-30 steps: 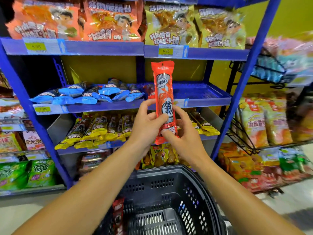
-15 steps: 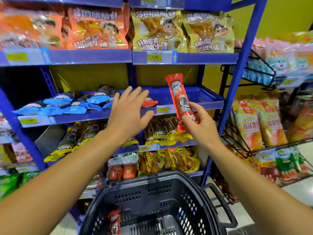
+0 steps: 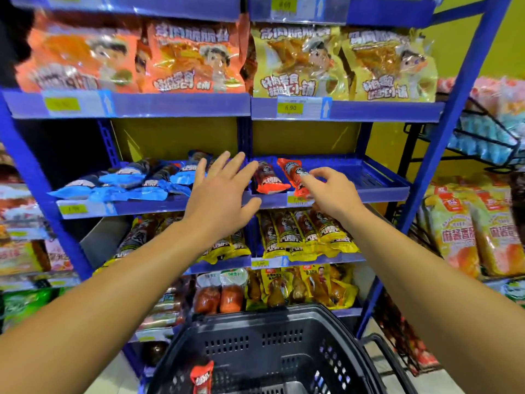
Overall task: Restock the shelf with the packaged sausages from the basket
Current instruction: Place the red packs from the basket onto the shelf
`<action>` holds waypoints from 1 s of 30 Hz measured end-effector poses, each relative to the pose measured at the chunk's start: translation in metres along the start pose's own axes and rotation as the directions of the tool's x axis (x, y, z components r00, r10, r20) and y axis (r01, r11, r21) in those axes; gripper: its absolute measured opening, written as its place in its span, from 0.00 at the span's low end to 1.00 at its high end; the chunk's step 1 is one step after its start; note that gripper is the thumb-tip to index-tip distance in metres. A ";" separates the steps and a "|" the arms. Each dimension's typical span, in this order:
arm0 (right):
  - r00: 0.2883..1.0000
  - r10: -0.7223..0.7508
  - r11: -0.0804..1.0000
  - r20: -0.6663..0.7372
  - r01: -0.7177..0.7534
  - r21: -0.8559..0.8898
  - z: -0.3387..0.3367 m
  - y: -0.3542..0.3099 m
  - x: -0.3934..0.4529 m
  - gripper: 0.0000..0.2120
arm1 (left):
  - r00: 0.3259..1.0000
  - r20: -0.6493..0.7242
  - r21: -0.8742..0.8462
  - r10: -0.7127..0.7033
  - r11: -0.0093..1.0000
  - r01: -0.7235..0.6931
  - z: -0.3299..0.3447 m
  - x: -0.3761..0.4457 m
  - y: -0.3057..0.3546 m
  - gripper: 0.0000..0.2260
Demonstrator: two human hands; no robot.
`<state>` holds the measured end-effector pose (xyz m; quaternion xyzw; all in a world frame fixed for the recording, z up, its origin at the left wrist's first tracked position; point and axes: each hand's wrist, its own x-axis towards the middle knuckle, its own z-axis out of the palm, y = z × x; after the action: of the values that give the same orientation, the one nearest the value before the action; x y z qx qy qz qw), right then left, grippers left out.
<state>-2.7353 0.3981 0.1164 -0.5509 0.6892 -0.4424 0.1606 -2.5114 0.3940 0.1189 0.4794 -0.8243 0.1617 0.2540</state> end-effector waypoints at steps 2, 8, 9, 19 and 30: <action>1.000 0.027 0.999 0.016 -0.026 -0.035 0.000 -0.005 0.007 0.28 | 1.000 -0.004 -0.002 -0.004 1.000 0.004 0.001 0.001 -0.003 0.29; 0.998 0.010 0.956 -0.055 -0.025 -0.292 0.004 -0.010 0.021 0.20 | 1.000 -0.011 0.018 -0.003 1.000 0.004 0.005 0.004 -0.008 0.29; 0.999 0.005 0.955 -0.044 -0.018 -0.296 0.006 -0.010 0.022 0.21 | 1.000 -0.015 0.019 -0.001 1.000 0.001 0.007 0.004 -0.009 0.29; 0.998 -0.055 0.981 0.005 0.055 -0.187 0.015 -0.005 0.030 0.21 | 1.000 -0.016 0.004 -0.005 1.000 0.005 0.015 0.005 -0.016 0.29; 0.970 -0.157 0.961 0.185 0.193 -0.196 0.004 -0.016 0.023 0.23 | 1.000 -0.004 -0.009 -0.015 1.000 0.015 0.005 0.004 -0.011 0.28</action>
<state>-2.7299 0.3758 0.1328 -0.6590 0.6651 -0.3307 0.1182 -2.5047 0.3829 0.1177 0.4843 -0.8208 0.1572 0.2589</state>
